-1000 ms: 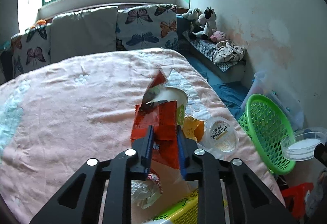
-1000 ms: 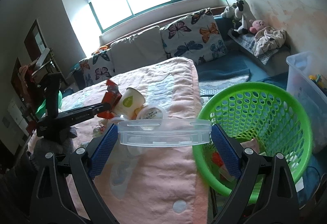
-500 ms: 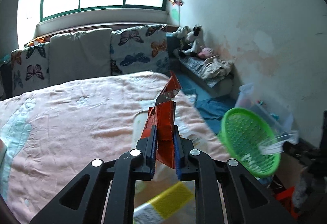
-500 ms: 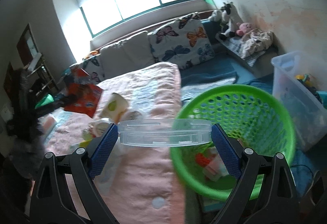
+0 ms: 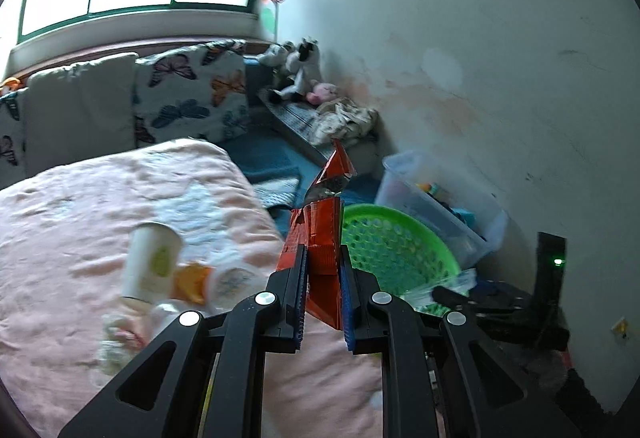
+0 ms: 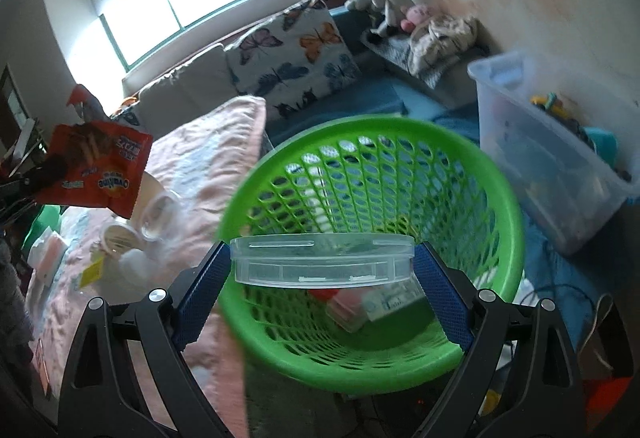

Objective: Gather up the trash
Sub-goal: 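Carry the lid and red packet over the green basket and open both tools, then move both tools back over the bed toward the remaining trash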

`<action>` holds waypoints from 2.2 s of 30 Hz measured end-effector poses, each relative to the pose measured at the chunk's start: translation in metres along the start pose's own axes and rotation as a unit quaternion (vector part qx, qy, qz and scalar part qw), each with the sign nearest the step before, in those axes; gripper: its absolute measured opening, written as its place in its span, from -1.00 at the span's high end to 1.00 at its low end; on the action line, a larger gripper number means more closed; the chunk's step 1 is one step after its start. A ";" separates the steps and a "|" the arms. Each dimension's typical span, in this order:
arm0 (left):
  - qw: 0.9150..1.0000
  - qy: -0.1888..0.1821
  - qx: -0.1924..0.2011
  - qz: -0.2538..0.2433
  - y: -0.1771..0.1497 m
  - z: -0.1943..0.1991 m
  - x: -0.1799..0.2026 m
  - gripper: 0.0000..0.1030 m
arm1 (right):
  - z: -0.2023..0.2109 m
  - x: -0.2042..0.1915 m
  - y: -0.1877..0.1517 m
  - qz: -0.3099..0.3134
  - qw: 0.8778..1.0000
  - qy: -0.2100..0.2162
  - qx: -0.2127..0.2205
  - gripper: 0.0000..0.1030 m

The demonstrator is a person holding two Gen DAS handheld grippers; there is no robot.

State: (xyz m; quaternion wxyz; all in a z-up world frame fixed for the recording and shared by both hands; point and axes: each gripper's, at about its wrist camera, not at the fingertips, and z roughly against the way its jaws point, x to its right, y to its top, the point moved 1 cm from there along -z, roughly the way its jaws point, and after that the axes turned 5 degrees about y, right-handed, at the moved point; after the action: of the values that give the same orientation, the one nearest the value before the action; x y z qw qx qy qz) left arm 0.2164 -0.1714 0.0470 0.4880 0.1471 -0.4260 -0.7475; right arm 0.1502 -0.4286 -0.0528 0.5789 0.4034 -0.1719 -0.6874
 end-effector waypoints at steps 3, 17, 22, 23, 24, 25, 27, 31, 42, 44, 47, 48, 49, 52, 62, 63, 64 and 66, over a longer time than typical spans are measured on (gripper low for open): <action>1.000 -0.010 -0.015 -0.007 -0.004 -0.016 0.014 0.72 | -0.007 0.009 -0.005 -0.006 1.000 -0.006 -0.010 -0.78; 0.996 -0.052 -0.068 -0.011 -0.017 -0.065 0.050 0.72 | 0.000 0.032 -0.007 -0.033 0.999 -0.006 0.000 -0.82; 0.995 -0.060 -0.081 -0.020 -0.021 -0.080 0.063 0.72 | 0.013 0.032 -0.006 -0.029 0.999 -0.008 0.013 -0.82; 0.994 -0.060 -0.085 -0.024 -0.022 -0.083 0.066 0.72 | 0.017 0.032 -0.007 -0.028 0.999 -0.009 0.017 -0.82; 0.994 -0.062 -0.088 -0.027 -0.023 -0.086 0.068 0.72 | 0.020 0.031 -0.007 -0.027 0.999 -0.010 0.020 -0.82; 0.993 -0.063 -0.091 -0.029 -0.024 -0.088 0.071 0.72 | 0.022 0.031 -0.008 -0.027 0.999 -0.010 0.022 -0.82; 0.993 -0.065 -0.098 -0.030 -0.026 -0.095 0.076 0.72 | 0.026 0.031 -0.009 -0.026 0.999 -0.009 0.023 -0.82; 0.991 -0.068 -0.107 -0.033 -0.030 -0.102 0.082 0.72 | 0.031 0.031 -0.012 -0.029 0.999 -0.006 0.028 -0.82; 0.989 -0.071 -0.124 -0.030 -0.039 -0.110 0.081 0.36 | 0.037 0.029 -0.012 -0.032 0.999 -0.002 0.033 -0.82; 0.990 -0.069 -0.119 -0.030 -0.040 -0.108 0.081 0.28 | 0.037 0.028 -0.012 -0.031 0.999 -0.001 0.032 -0.82; 0.990 -0.070 -0.117 -0.029 -0.040 -0.104 0.079 0.28 | 0.038 0.025 -0.013 -0.030 0.999 0.001 0.033 -0.82; 0.990 -0.069 -0.116 -0.029 -0.041 -0.102 0.077 0.28 | 0.038 0.023 -0.013 -0.028 0.999 0.002 0.033 -0.82; 0.991 -0.068 -0.114 -0.028 -0.041 -0.099 0.076 0.28 | 0.039 0.022 -0.013 -0.027 0.999 0.002 0.034 -0.82; 0.992 -0.066 -0.106 -0.023 -0.042 -0.089 0.067 0.26 | 0.041 0.016 -0.013 -0.024 0.999 0.005 0.035 -0.82; 0.996 -0.037 -0.084 -0.017 -0.053 -0.044 0.022 0.18 | 0.044 -0.006 -0.014 -0.007 0.999 0.018 0.033 -0.82; 0.996 -0.029 -0.081 -0.019 -0.054 -0.038 0.016 0.18 | 0.043 -0.009 -0.014 -0.005 0.999 0.020 0.033 -0.82; 0.996 -0.026 -0.080 -0.020 -0.054 -0.036 0.012 0.15 | 0.043 -0.012 -0.013 -0.003 0.999 0.021 0.032 -0.82; 0.997 -0.017 -0.075 -0.018 -0.055 -0.025 -0.002 0.05 | 0.041 -0.018 -0.014 0.002 0.999 0.024 0.030 -0.82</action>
State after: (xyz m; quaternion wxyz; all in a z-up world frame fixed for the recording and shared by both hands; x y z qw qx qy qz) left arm 0.2004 -0.1731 -0.0111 0.4768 0.1049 -0.3746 -0.7882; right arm 0.1104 -0.4174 -0.0304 0.5715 0.4364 -0.1796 -0.6713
